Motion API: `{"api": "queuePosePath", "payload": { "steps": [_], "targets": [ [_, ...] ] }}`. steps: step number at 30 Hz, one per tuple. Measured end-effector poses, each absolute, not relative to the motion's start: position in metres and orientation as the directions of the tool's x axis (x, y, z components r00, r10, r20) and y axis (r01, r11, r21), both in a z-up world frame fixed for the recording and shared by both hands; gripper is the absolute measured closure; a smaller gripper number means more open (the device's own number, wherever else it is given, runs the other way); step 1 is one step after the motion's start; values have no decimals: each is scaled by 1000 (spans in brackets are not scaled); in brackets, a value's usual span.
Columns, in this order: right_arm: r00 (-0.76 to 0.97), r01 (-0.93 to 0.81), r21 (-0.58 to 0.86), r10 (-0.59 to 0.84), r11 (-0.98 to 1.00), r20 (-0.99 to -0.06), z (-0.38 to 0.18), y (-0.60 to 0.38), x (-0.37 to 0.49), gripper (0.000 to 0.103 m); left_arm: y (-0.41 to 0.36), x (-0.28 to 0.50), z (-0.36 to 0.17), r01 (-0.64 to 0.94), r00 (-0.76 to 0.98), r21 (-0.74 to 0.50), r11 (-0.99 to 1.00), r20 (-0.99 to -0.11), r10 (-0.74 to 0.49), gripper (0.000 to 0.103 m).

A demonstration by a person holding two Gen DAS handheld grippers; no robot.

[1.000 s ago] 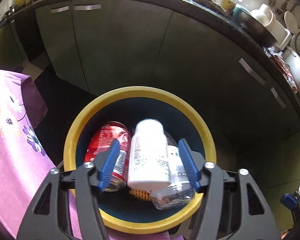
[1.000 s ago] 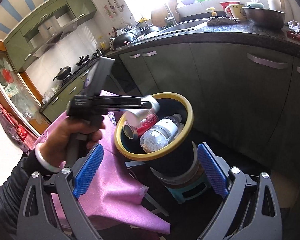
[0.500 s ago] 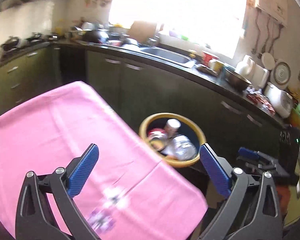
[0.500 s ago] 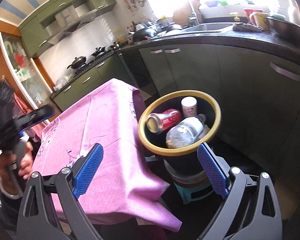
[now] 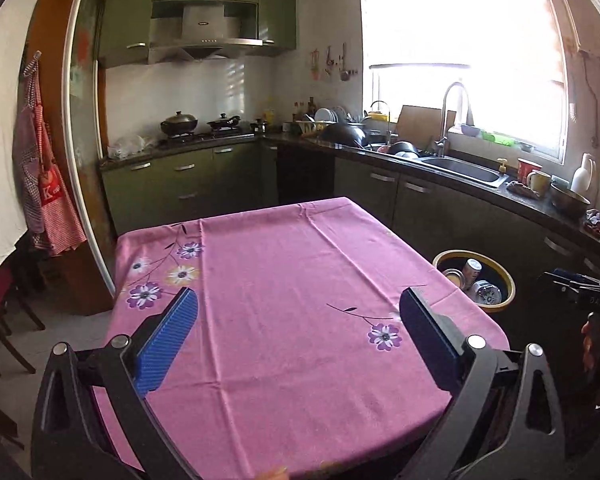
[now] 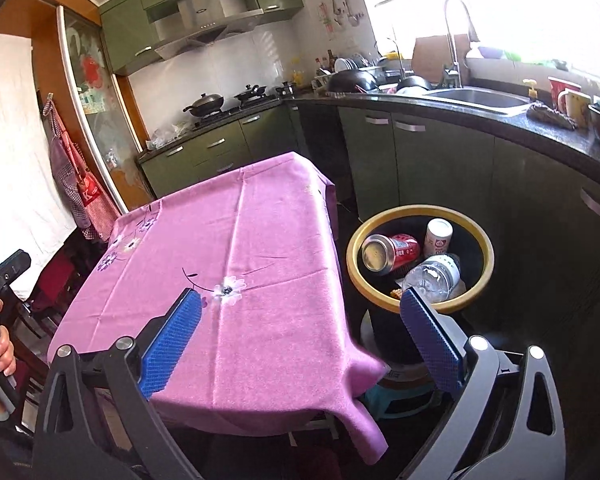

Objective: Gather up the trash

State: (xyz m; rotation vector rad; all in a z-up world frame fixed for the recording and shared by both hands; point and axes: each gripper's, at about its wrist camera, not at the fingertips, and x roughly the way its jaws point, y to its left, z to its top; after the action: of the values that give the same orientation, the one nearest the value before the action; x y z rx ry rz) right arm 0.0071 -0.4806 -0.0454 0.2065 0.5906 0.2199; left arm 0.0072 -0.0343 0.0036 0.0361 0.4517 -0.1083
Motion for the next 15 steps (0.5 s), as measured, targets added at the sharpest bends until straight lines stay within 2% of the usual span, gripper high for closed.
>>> {"api": "queuePosePath", "payload": {
  "steps": [7, 10, 15],
  "targets": [
    [863, -149, 167, 211, 975, -459, -20, -465, -26, 5, -24, -29, 10, 62, 923, -25, 998, -378, -67, 7],
    [881, -120, 138, 170, 983, -442, -16, -464, -32, 5, -19, -37, 10, 66, 926, -65, 996, -369, -86, 7],
    [889, -107, 124, 151, 986, -432, -15, -464, -35, 5, -19, -46, 9, 60, 927, -64, 996, -366, -80, 7]
  ]
}}
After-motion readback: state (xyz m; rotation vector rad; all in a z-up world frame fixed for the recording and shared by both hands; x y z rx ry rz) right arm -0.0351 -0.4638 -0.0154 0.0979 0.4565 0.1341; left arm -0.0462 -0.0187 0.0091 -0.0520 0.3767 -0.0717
